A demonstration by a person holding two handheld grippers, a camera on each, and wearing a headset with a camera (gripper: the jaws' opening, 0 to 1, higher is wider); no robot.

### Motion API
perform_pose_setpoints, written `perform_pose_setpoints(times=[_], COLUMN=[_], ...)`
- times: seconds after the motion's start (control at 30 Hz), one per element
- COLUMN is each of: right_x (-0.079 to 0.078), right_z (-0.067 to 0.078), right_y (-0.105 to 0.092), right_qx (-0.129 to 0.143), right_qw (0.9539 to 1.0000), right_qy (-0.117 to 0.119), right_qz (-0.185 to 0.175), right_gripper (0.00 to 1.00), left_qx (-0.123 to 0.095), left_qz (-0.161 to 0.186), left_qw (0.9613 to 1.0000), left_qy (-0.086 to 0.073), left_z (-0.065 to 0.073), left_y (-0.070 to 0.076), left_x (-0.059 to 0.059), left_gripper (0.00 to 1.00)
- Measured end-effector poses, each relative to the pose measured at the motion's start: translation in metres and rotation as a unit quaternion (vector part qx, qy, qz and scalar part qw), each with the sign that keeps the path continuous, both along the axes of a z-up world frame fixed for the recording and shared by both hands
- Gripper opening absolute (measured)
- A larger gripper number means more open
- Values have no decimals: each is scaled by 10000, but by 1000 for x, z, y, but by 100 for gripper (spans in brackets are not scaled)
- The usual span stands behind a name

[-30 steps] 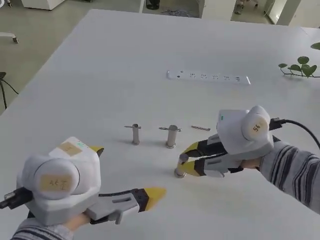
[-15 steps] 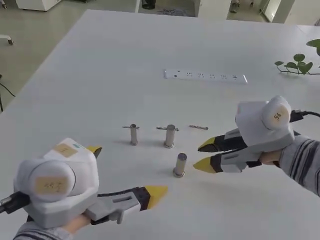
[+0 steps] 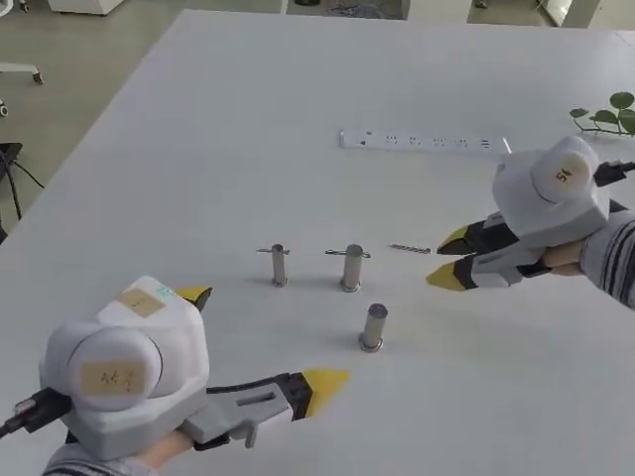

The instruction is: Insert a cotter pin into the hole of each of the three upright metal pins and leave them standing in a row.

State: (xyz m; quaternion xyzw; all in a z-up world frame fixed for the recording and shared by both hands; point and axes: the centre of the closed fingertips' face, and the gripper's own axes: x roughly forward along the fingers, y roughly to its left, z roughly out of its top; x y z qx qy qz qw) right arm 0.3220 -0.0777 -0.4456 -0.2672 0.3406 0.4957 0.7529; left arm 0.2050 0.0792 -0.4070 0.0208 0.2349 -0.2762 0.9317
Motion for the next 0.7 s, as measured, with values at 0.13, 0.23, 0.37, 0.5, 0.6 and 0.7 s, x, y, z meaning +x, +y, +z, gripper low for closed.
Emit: perform_pose_setpoints(times=[0.13,0.23,0.37,0.5,0.6,0.7], right_x=[21,33,47,54,56,58], right_z=[-8,-12,-20,-26,-33,-37], right_y=[1,3,10,17,21,24], right_qx=[-248,-352,-324,-327,-406,-442], right_qw=[9997,9994,9994,9993,9989,9987], right_qy=[-5,-10,122,181,235,254], right_qz=[-12,18,-46,-25,20,52], right_gripper=[22,22,22,21,21,20], left_qx=[12,9,29,48,61,70], left_qz=[32,47,26,29,45,53], left_qw=[10000,10000,10000,10000,9999,9999], left_qy=[1,29,32,45,70,79], left_z=[-1,-4,-6,-8,-9,-9], left_y=[3,4,4,5,8,9], left_x=[1,1,1,1,0,0], left_gripper=[99,99,98,98,97,97])
